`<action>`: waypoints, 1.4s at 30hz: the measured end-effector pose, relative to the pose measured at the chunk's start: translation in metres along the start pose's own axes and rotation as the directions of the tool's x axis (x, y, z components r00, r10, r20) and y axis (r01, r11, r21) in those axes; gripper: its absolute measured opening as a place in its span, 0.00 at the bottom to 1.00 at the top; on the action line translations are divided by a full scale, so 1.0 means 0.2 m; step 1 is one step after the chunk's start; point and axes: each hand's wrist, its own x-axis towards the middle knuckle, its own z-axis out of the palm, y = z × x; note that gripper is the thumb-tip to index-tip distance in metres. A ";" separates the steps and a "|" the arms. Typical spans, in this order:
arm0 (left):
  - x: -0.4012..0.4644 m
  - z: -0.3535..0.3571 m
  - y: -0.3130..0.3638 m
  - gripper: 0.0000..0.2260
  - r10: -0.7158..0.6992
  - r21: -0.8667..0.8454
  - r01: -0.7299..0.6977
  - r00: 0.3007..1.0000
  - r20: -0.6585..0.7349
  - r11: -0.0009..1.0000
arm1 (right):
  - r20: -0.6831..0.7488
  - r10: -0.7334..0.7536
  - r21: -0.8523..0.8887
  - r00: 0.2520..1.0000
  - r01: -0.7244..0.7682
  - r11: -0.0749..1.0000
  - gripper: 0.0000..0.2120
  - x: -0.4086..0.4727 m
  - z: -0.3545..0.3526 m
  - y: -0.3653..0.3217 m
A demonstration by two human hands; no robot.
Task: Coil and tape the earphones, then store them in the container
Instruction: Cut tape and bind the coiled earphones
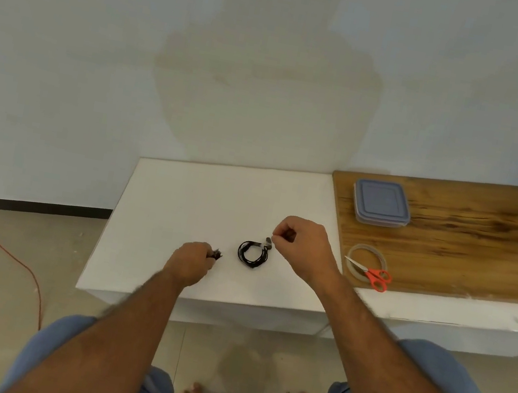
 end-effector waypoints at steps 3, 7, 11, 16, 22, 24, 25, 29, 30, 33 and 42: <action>-0.05 -0.13 0.09 0.07 0.083 -0.142 -0.064 0.988 0.133 0.988 | -0.073 -0.003 0.084 0.997 0.009 0.996 0.03 -0.01 -0.04 -0.09; -0.19 -0.32 0.33 0.07 0.239 -0.347 -0.142 0.937 0.255 0.927 | -0.295 0.057 0.257 0.954 0.022 0.966 0.03 -0.03 -0.11 -0.21; -0.35 -0.50 0.59 0.06 0.415 -0.542 -0.216 0.867 0.277 0.812 | -0.431 0.097 0.329 0.897 0.056 0.942 0.08 -0.07 -0.14 -0.29; -0.50 -0.69 0.80 0.08 0.542 -0.681 -0.262 0.807 0.234 0.684 | -0.535 0.053 0.289 0.843 0.124 0.949 0.05 -0.15 -0.26 -0.36; -0.64 -0.82 0.87 0.07 0.536 -0.729 -0.257 0.826 0.175 0.634 | -0.646 -0.100 0.137 0.757 0.244 0.960 0.04 -0.18 -0.38 -0.50; -0.69 -0.86 0.89 0.07 0.516 -0.708 -0.296 0.849 0.113 0.641 | -0.666 -0.106 0.132 0.738 0.256 0.958 0.05 -0.18 -0.41 -0.54; -0.71 -0.88 0.90 0.07 0.504 -0.684 -0.328 0.861 0.068 0.652 | -0.675 -0.093 0.143 0.732 0.254 0.957 0.05 -0.18 -0.43 -0.56; -0.78 -0.92 0.94 0.07 0.476 -0.535 -0.475 0.867 -0.149 0.699 | -0.706 -0.027 0.202 0.707 0.238 0.950 0.05 -0.18 -0.48 -0.65; -0.79 -0.93 0.94 0.07 0.472 -0.513 -0.500 0.859 -0.196 0.697 | -0.712 -0.020 0.211 0.702 0.242 0.947 0.05 -0.18 -0.49 -0.67; -0.82 -0.95 0.95 0.08 0.469 -0.377 -0.567 0.821 -0.325 0.732 | -0.725 -0.031 0.215 0.688 0.269 0.939 0.05 -0.18 -0.52 -0.73; -0.85 -1.02 1.00 0.13 0.578 0.045 -0.626 0.687 -0.440 0.779 | -0.698 -0.059 0.227 0.713 0.299 0.927 0.06 -0.18 -0.57 -0.78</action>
